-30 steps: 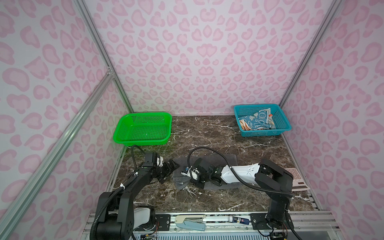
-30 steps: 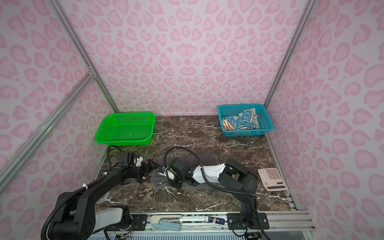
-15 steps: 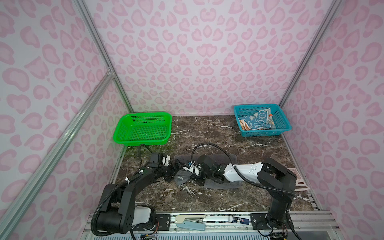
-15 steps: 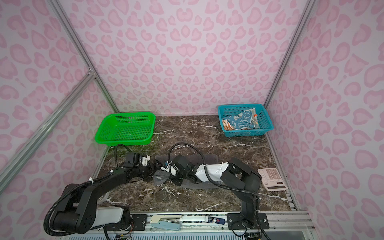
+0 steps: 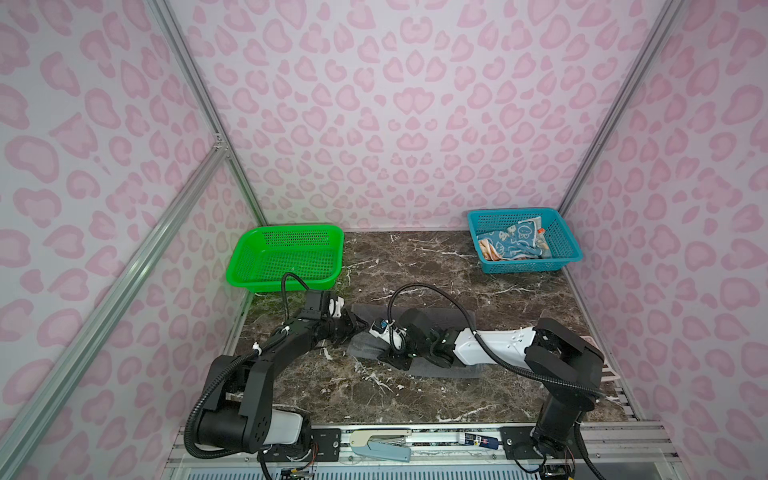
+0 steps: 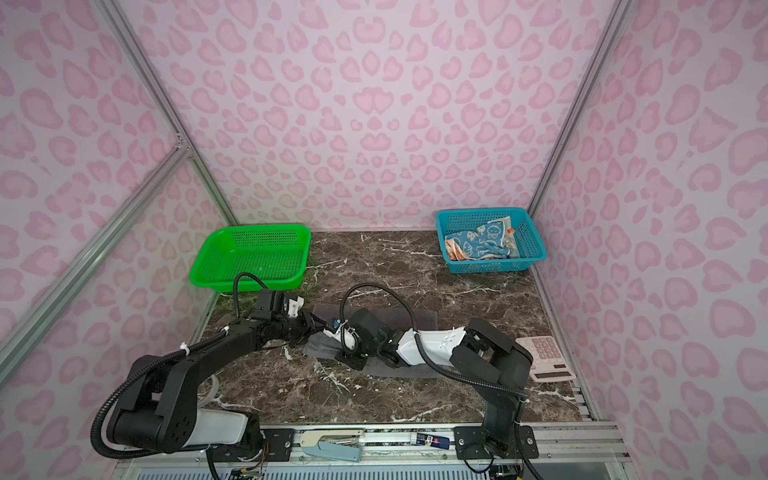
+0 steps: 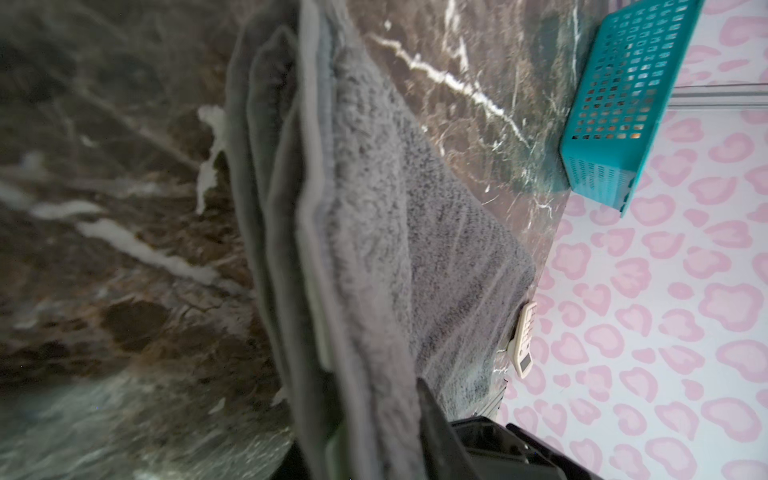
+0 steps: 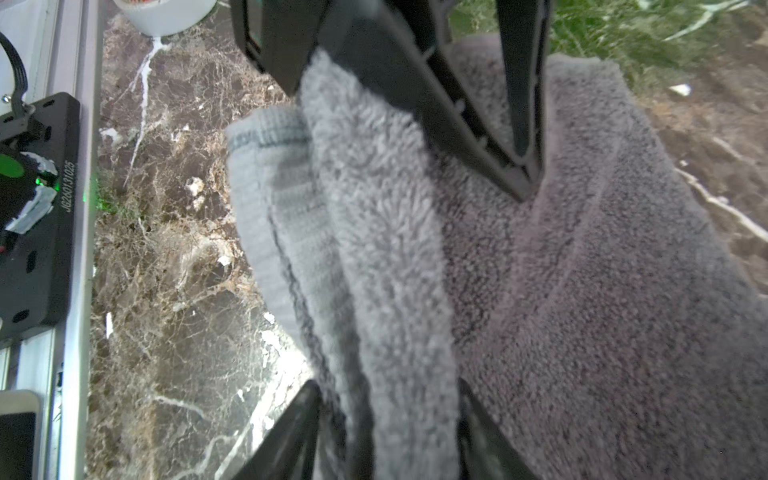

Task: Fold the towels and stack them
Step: 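Lift the folded grey towel with the left gripper toward the green basket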

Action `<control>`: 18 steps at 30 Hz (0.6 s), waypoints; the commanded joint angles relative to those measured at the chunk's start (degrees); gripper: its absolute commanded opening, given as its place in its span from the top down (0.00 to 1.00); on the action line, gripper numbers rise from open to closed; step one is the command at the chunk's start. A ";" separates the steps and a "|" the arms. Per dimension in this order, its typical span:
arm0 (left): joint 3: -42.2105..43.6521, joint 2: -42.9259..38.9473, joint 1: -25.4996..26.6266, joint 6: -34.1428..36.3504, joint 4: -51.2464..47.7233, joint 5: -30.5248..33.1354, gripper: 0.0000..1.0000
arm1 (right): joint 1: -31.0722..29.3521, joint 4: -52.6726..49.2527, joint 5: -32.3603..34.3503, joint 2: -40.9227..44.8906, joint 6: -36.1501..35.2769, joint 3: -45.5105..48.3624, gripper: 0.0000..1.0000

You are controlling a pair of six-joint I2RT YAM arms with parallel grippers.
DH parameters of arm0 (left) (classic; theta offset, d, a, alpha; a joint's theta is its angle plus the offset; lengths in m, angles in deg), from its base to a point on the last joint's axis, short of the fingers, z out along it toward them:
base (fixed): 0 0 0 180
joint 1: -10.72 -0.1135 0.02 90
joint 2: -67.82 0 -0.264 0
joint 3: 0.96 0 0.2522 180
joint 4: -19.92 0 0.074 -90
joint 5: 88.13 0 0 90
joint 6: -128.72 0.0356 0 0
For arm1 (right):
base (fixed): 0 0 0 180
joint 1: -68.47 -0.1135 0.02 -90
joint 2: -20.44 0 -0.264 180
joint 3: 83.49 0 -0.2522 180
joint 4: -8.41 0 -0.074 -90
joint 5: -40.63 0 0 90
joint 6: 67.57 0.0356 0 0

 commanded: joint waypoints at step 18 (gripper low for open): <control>-38.50 7.15 -0.47 28.10 -25.59 12.84 0.96 | 0.13 -2.60 21.08 21.93 7.45 8.68 0.01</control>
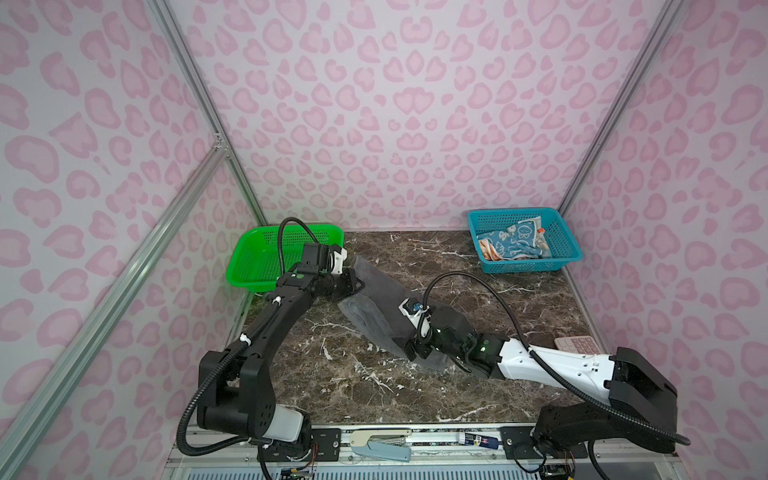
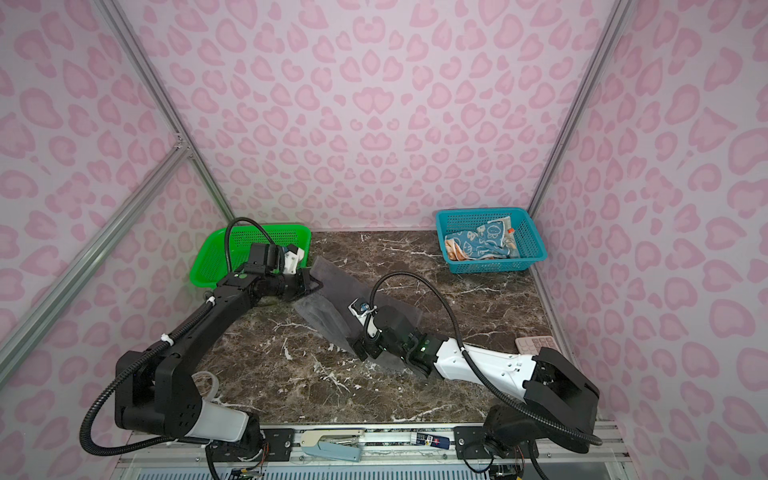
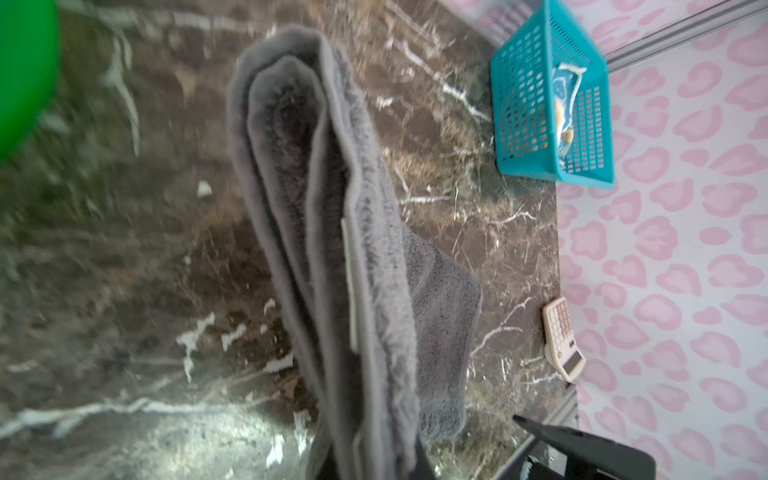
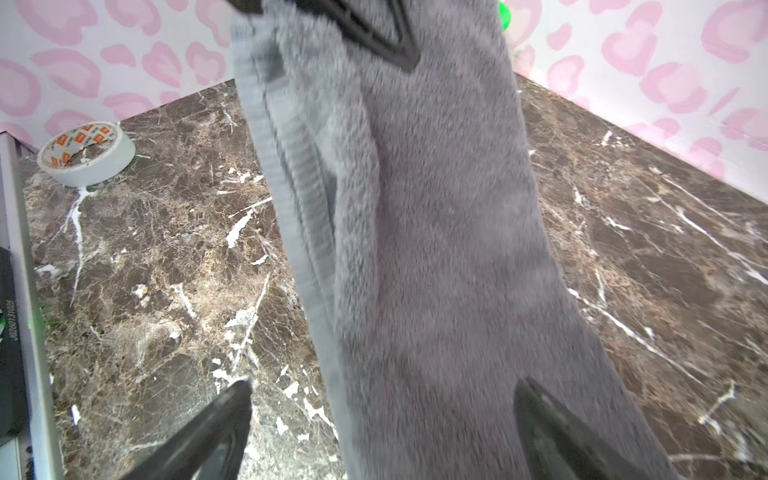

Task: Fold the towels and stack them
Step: 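Lift the folded grey towel with the left gripper toward the green basket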

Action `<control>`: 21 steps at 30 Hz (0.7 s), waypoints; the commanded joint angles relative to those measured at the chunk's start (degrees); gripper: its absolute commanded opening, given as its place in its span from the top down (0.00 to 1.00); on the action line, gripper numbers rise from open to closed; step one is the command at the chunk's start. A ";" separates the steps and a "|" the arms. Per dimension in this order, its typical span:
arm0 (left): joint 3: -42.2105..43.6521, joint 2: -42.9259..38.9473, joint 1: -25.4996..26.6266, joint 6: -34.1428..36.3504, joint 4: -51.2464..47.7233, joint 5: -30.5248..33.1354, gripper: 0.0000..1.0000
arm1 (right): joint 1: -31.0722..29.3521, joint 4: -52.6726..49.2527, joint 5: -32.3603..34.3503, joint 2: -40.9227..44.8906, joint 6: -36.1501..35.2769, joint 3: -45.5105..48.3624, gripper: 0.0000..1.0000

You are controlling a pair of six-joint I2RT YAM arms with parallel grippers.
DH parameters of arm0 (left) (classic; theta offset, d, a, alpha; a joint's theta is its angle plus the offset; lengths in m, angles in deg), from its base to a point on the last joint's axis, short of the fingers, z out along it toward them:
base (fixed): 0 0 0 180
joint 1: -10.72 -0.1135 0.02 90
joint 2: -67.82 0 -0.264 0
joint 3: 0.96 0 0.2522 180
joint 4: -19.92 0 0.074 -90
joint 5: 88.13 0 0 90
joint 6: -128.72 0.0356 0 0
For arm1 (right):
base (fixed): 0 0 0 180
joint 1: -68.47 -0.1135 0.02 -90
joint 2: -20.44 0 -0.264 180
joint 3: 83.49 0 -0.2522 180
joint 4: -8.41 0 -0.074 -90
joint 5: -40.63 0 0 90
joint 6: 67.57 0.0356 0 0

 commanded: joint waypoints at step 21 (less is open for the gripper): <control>-45.69 17.35 -10.18 17.56 -15.78 5.67 0.97 | 0.09 -1.95 1.28 -3.57 0.15 -3.56 0.01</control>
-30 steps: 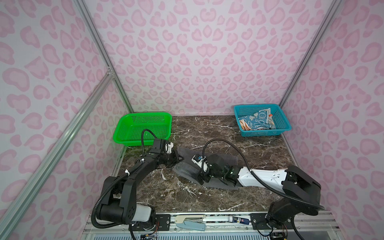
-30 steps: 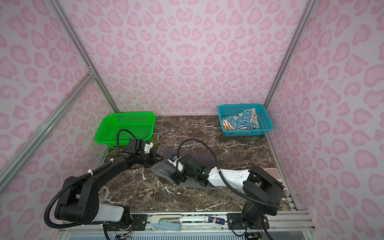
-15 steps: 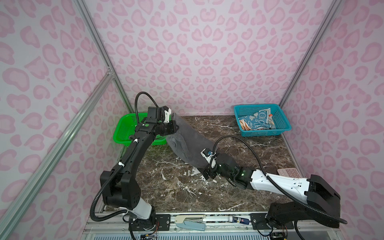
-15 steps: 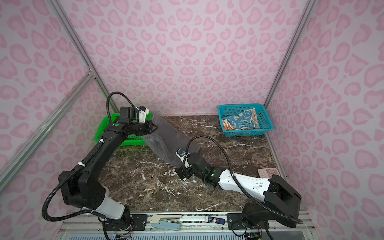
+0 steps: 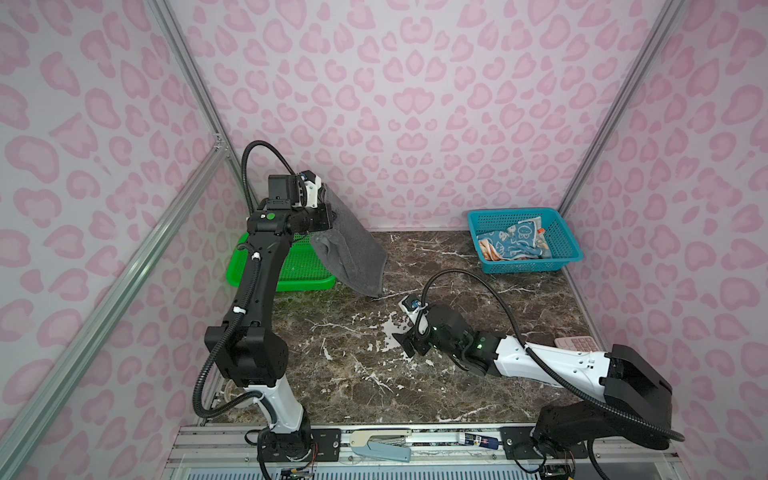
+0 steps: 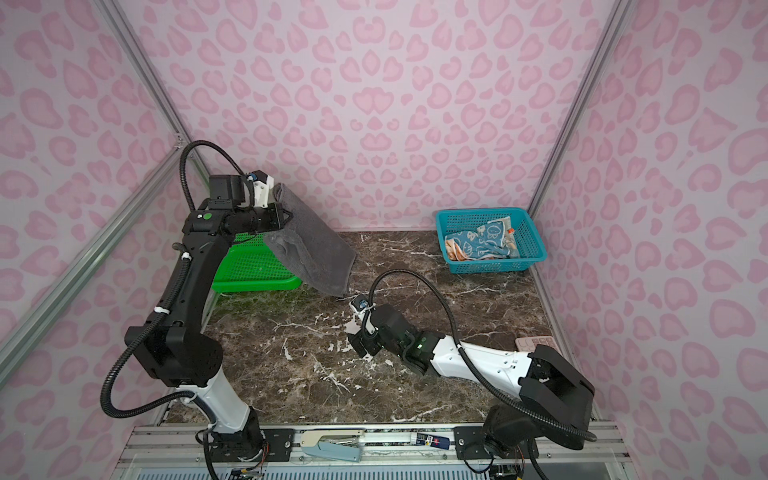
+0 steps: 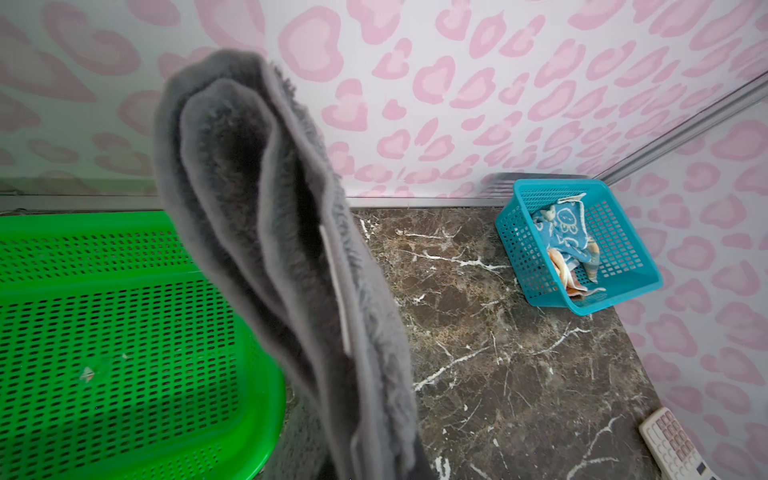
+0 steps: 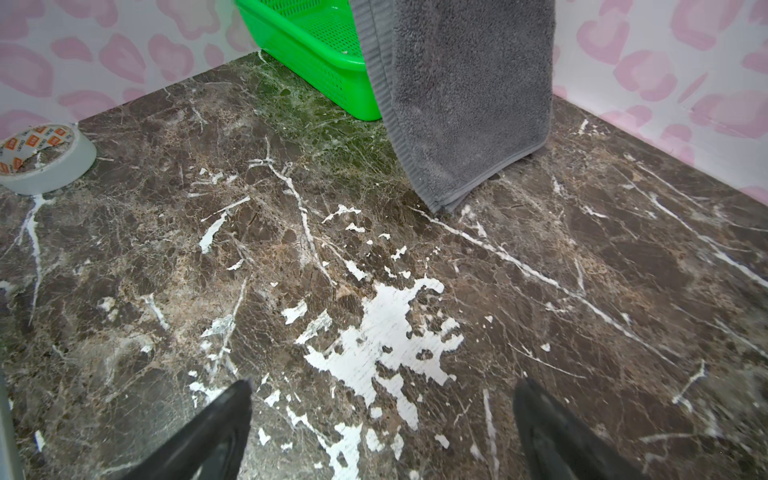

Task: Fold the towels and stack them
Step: 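Lift the folded grey towel with the left gripper toward the green basket, then lower the grey towel into the green basket with the left gripper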

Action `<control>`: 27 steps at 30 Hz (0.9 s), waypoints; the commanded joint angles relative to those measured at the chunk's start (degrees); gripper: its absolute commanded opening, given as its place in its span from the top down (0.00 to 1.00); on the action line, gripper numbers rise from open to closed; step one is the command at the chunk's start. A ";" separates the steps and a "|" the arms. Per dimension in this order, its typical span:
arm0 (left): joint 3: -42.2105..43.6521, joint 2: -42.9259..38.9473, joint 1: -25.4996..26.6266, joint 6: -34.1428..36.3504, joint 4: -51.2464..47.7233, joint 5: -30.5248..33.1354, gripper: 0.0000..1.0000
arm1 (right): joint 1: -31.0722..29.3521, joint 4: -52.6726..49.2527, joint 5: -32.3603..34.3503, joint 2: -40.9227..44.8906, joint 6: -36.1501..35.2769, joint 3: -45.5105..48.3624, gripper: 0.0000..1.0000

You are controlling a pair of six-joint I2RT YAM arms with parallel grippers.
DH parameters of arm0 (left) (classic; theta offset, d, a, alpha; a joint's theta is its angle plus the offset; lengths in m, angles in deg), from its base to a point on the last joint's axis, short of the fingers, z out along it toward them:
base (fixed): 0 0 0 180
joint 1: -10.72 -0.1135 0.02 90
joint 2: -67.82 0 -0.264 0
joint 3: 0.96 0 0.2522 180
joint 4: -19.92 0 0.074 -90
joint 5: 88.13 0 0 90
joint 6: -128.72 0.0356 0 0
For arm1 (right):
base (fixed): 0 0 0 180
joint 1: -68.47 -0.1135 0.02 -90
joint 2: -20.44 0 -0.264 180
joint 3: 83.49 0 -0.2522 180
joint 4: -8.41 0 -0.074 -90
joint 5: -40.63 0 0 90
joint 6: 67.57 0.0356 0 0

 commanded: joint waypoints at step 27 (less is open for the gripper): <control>-13.15 11.86 -20.43 6.02 -1.43 4.70 0.97 | -0.12 0.93 -3.78 -1.62 0.12 -2.44 0.01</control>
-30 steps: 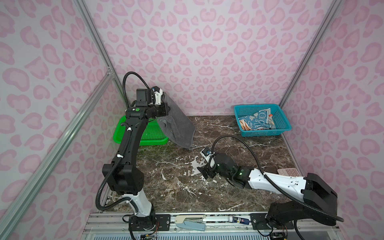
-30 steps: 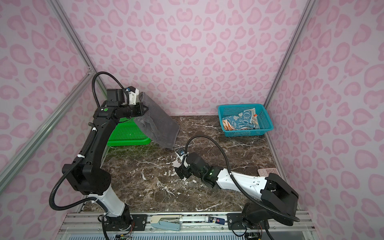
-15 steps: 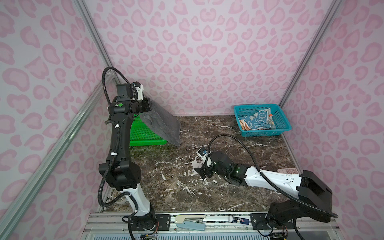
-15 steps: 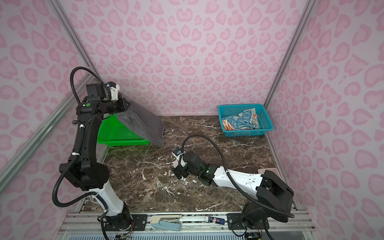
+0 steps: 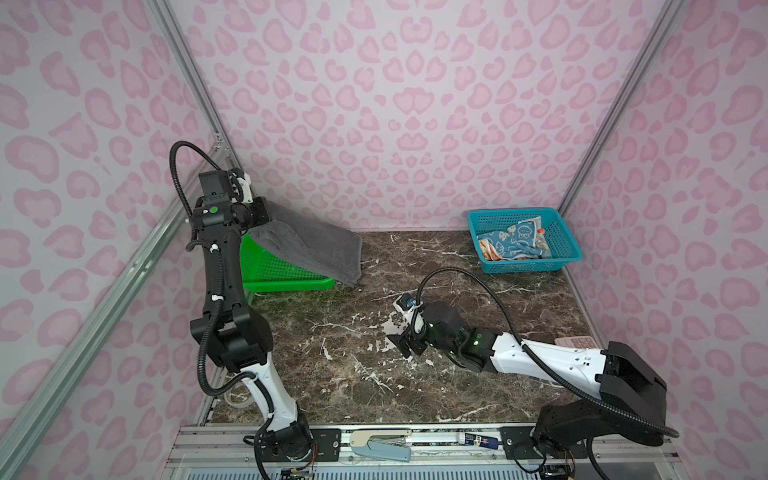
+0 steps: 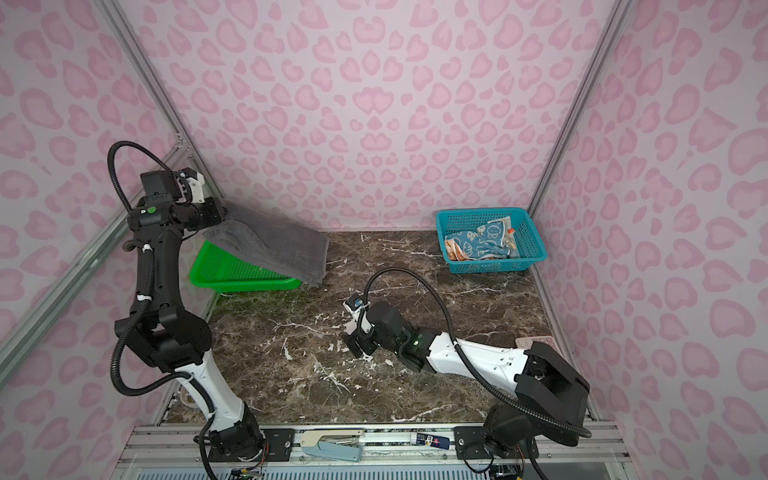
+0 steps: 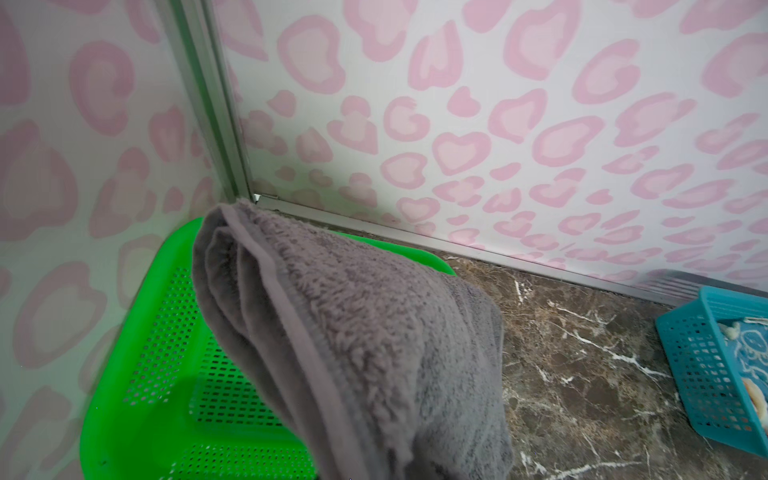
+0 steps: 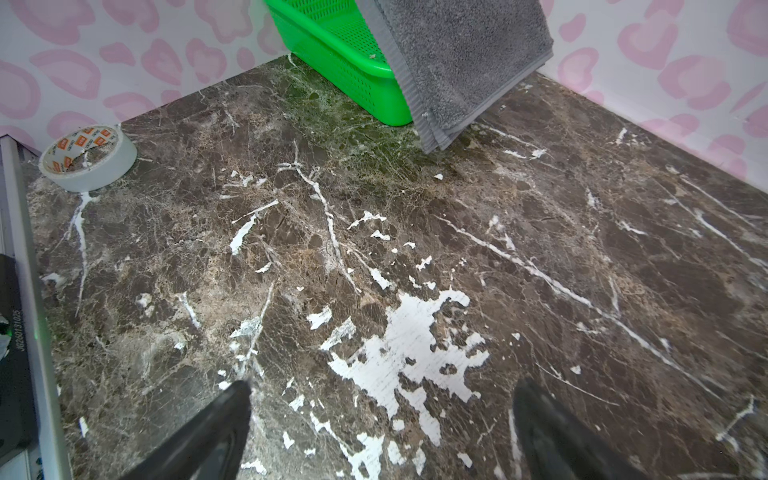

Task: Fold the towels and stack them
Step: 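Lower the grey towel into the green basket with the left gripper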

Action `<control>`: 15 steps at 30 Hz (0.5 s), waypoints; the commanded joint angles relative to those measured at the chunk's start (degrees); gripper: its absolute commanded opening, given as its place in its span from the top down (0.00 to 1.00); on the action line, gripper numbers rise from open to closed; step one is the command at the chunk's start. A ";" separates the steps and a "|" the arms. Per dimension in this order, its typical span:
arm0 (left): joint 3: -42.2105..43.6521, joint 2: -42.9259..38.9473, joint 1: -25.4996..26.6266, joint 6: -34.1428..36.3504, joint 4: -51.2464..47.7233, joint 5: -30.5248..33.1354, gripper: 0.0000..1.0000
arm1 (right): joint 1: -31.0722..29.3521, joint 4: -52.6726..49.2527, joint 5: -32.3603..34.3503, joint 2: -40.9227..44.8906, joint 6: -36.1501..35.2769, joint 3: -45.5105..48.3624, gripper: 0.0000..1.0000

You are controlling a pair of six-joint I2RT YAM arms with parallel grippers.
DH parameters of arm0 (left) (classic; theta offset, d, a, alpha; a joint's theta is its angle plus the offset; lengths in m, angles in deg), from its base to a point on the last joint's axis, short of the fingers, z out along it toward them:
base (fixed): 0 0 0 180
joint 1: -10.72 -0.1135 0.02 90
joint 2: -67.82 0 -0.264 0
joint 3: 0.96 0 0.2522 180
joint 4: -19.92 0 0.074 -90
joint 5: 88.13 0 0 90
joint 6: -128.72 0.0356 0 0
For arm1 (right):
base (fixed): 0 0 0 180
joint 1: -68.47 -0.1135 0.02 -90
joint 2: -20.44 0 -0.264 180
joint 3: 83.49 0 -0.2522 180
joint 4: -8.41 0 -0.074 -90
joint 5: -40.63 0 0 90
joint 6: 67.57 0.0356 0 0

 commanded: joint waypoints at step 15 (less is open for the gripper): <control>0.68 11.85 -3.05 5.33 4.08 10.36 0.97 | 0.00 0.24 -0.10 -2.57 0.49 -1.95 0.01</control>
